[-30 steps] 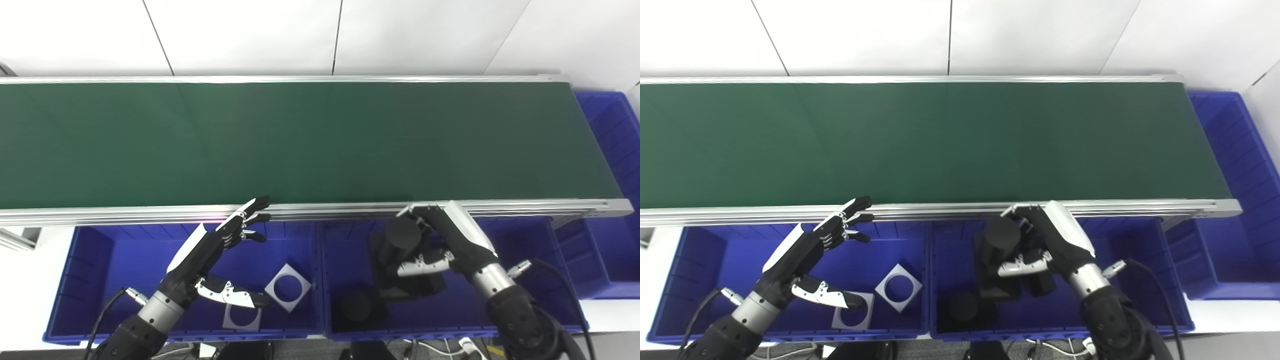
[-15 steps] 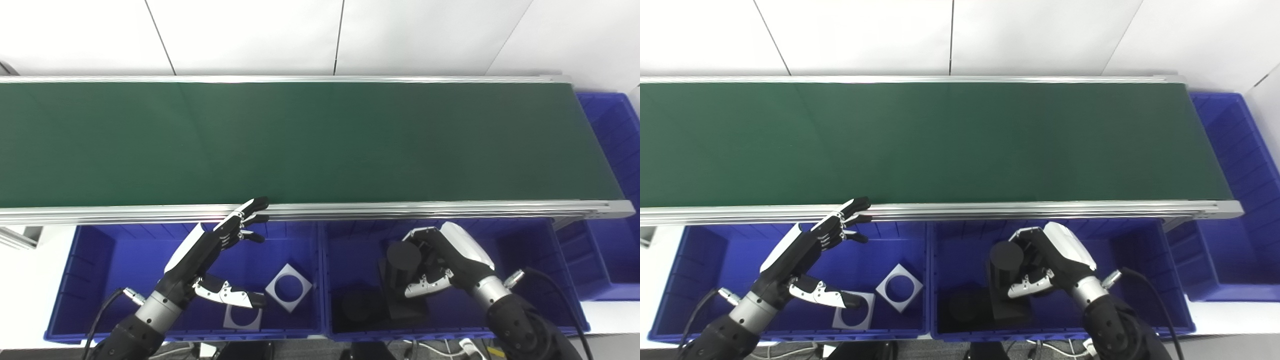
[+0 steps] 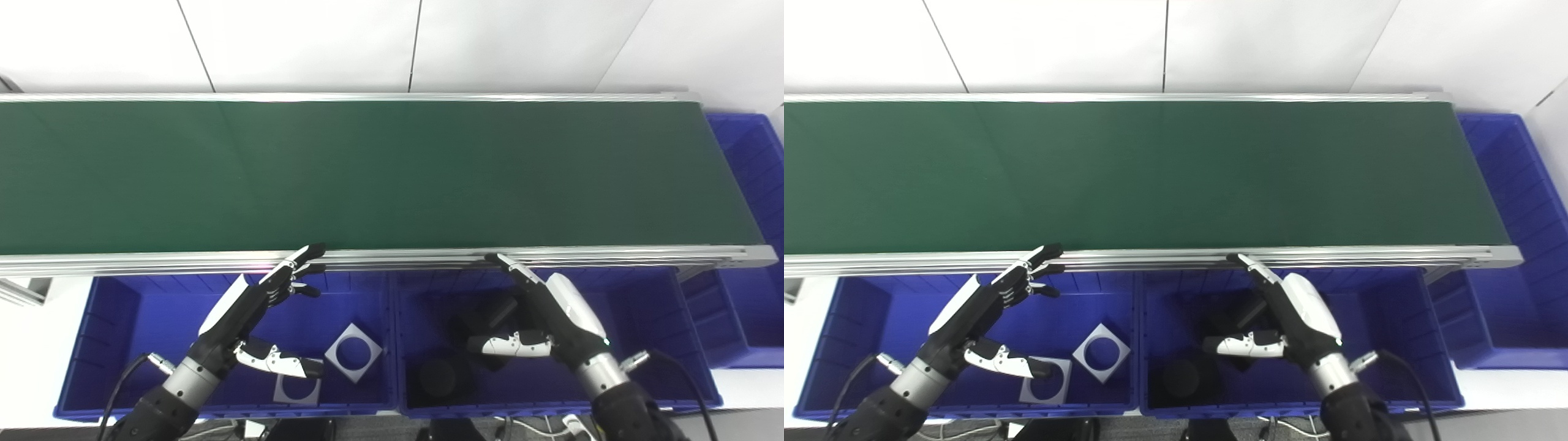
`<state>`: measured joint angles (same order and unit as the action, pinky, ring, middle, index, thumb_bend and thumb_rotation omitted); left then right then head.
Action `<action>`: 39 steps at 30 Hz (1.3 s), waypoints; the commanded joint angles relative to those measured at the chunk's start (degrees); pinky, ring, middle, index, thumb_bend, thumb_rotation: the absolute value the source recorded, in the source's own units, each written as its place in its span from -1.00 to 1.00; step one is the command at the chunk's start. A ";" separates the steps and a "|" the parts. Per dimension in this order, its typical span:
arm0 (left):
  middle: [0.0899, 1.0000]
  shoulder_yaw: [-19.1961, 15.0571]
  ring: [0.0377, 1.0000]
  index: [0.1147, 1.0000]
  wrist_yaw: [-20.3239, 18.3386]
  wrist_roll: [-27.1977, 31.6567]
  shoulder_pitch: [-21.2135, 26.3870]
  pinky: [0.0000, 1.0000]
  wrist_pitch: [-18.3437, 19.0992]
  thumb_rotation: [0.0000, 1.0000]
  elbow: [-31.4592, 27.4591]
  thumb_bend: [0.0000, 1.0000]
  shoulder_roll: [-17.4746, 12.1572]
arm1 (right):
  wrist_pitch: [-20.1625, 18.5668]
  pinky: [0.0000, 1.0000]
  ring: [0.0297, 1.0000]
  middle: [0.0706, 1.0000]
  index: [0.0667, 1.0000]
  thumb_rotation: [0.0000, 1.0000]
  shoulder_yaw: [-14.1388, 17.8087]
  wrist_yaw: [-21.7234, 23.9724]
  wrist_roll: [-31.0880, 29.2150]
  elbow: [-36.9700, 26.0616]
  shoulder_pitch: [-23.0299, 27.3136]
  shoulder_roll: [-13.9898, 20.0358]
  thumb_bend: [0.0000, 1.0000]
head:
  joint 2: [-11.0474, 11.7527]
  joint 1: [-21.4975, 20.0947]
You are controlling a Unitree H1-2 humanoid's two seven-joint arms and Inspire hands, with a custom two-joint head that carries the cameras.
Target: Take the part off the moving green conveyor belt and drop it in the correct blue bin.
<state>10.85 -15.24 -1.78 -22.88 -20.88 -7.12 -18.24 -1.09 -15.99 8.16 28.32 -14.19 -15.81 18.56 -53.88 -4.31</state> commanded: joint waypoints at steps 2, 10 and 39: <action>0.93 -0.30 0.83 0.88 -0.90 0.60 -0.39 0.55 -0.19 -0.43 -1.84 0.87 -1.10 | 4.52 0.56 0.85 0.92 0.90 0.03 0.53 -2.49 -0.88 -3.58 -1.38 -1.54 0.63 | 0.25 0.15; 0.95 -0.69 0.85 0.91 -0.88 0.15 -0.19 0.58 0.21 -0.39 -0.98 0.85 -0.57 | 10.61 0.53 0.76 0.87 0.91 0.12 -0.70 -2.66 -4.71 0.04 -2.87 -2.93 0.74 | 2.19 2.71; 1.00 -0.04 0.91 0.97 2.42 -4.42 2.71 0.69 -5.90 -0.36 8.47 0.85 4.99 | 18.64 0.45 0.73 0.83 0.94 0.04 1.54 -8.74 -6.70 7.79 -6.39 -7.79 0.72 | 14.29 3.63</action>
<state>10.93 -13.86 -6.45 -20.23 -23.90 1.99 -13.17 13.48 -14.78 0.76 22.11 -5.77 -22.36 11.18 -39.56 -0.70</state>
